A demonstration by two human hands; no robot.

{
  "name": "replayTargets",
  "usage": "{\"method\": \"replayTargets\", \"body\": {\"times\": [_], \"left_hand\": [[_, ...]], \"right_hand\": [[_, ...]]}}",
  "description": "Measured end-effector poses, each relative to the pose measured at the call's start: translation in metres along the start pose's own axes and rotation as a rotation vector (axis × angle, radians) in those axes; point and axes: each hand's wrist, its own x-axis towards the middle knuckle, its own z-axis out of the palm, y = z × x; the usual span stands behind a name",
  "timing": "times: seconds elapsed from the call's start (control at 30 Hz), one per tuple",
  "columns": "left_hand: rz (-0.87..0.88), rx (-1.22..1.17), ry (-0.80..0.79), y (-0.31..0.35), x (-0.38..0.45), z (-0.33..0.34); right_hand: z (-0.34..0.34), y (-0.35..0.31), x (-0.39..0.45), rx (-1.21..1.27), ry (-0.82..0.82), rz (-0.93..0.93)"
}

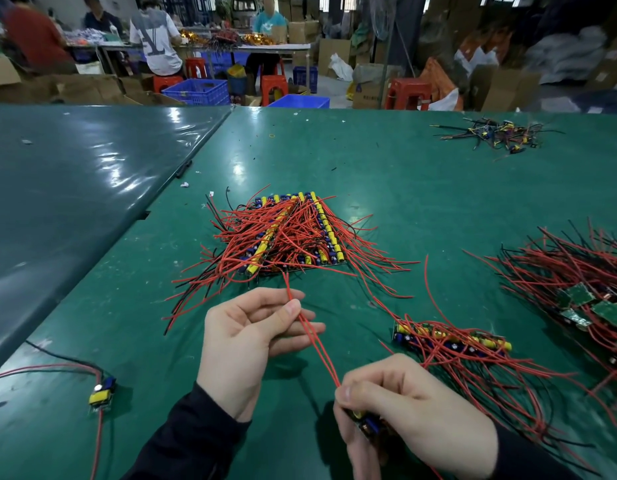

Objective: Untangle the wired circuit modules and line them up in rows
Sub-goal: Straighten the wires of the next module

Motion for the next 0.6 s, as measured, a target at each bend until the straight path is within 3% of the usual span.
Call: {"method": "replayTargets", "body": {"times": [0.6], "left_hand": [[-0.001, 0.055, -0.043, 0.0014, 0.0016, -0.0014]], "right_hand": [[0.0045, 0.002, -0.0014, -0.097, -0.017, 0.063]]}}
